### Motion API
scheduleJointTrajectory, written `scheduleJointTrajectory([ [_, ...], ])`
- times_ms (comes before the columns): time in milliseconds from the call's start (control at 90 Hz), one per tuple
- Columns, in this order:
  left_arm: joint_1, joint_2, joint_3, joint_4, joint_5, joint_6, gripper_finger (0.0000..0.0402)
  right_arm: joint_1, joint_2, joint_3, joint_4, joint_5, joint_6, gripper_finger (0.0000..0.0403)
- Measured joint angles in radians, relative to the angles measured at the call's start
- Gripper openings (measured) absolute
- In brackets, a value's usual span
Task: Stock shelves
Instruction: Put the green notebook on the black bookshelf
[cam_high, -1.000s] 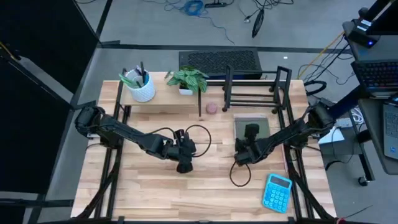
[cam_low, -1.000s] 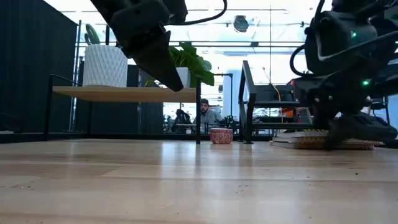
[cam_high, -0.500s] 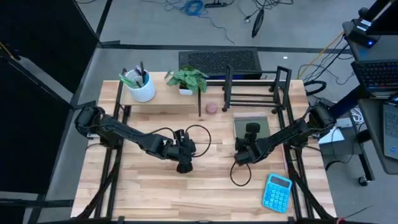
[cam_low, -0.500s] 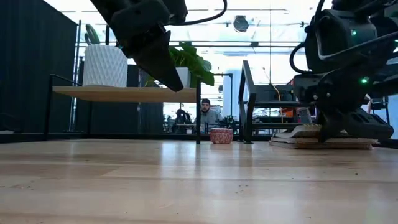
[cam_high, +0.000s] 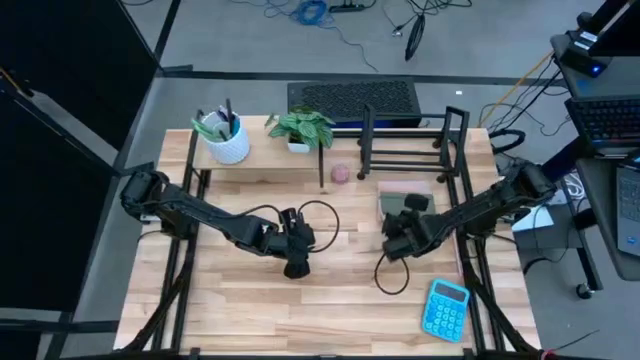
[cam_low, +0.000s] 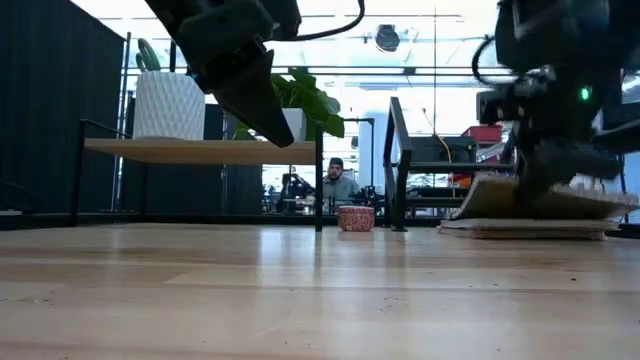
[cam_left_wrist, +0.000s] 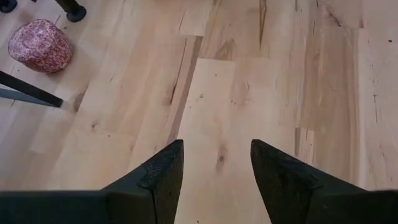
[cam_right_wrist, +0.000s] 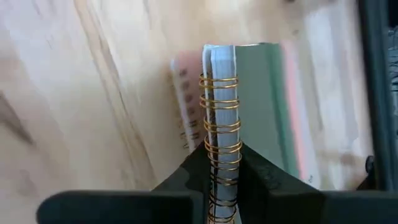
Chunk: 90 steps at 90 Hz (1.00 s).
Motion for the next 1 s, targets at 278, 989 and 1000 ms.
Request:
scheduleJointTrajectory([
  [278, 0.0, 0.0, 0.0, -0.001, 0.001, -0.003, 0.0173, -0.028, -0.149, 0.111, -0.051, 0.042, 0.064, 0.003],
  [989, 0.0, -0.127, 0.0, 0.002, -0.064, 0.02, 0.0173, -0.048, -0.372, 0.176, 0.091, 0.307, 0.284, 0.0024],
  [1000, 0.0, -0.131, 0.0, 0.003, -0.065, 0.02, 0.0173, -0.048, -0.376, 0.176, 0.097, 0.312, 0.282, 0.0024],
])
